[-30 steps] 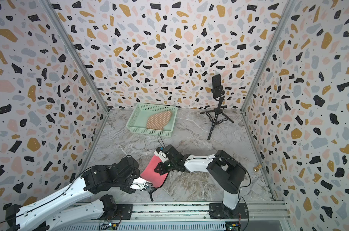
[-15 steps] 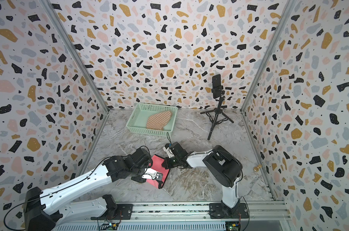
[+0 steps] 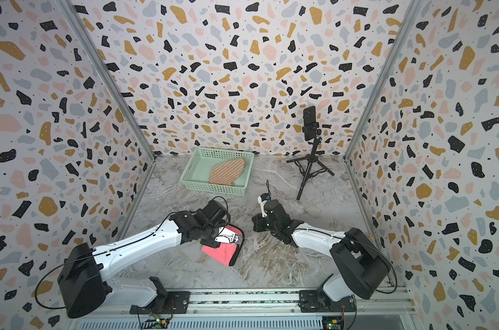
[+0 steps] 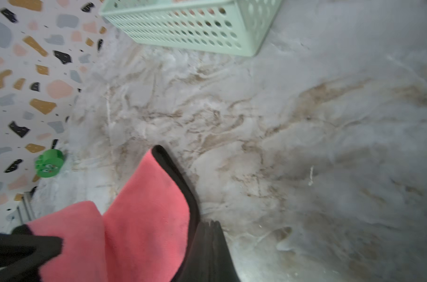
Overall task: Fold the square dishcloth
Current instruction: Fold the cleaning item at the center of the board.
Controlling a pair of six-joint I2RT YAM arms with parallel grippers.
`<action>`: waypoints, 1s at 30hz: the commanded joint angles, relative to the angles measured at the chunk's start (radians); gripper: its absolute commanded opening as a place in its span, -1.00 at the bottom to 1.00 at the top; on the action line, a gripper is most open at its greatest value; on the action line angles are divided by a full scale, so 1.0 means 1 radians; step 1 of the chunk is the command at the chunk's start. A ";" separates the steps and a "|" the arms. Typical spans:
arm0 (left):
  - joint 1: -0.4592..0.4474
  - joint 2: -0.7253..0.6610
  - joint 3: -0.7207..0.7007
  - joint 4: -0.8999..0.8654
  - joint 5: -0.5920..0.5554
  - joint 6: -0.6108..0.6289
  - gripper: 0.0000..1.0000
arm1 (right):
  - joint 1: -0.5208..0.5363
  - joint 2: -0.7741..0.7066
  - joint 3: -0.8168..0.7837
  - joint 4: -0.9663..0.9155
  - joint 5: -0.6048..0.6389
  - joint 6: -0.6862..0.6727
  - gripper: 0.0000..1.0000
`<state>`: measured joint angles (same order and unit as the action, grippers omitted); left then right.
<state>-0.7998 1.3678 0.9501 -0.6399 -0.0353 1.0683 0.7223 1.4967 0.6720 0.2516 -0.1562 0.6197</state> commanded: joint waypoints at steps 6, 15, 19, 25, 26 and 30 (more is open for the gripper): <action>0.071 0.144 0.024 0.237 -0.050 0.011 -0.83 | -0.003 -0.041 -0.024 -0.014 0.072 -0.011 -1.00; 0.149 0.223 0.022 0.488 -0.194 -0.074 0.24 | -0.004 -0.126 -0.042 -0.074 0.165 -0.017 -1.00; 0.191 0.121 0.021 0.388 -0.121 -0.096 0.39 | 0.002 -0.156 -0.048 -0.041 0.087 -0.003 -1.00; 0.227 0.022 -0.033 0.271 0.044 -0.199 0.18 | 0.070 -0.189 -0.033 -0.014 -0.048 0.100 -1.00; 0.228 0.027 -0.039 0.264 0.062 -0.218 0.11 | 0.088 -0.189 -0.039 0.018 -0.073 0.133 -1.00; 0.231 0.127 -0.035 0.289 0.055 -0.272 -0.13 | 0.152 -0.080 -0.061 0.209 -0.127 0.290 -1.00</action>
<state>-0.5766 1.4242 0.9333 -0.3298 -0.0208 0.8692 0.8421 1.3590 0.6254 0.3176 -0.2195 0.7723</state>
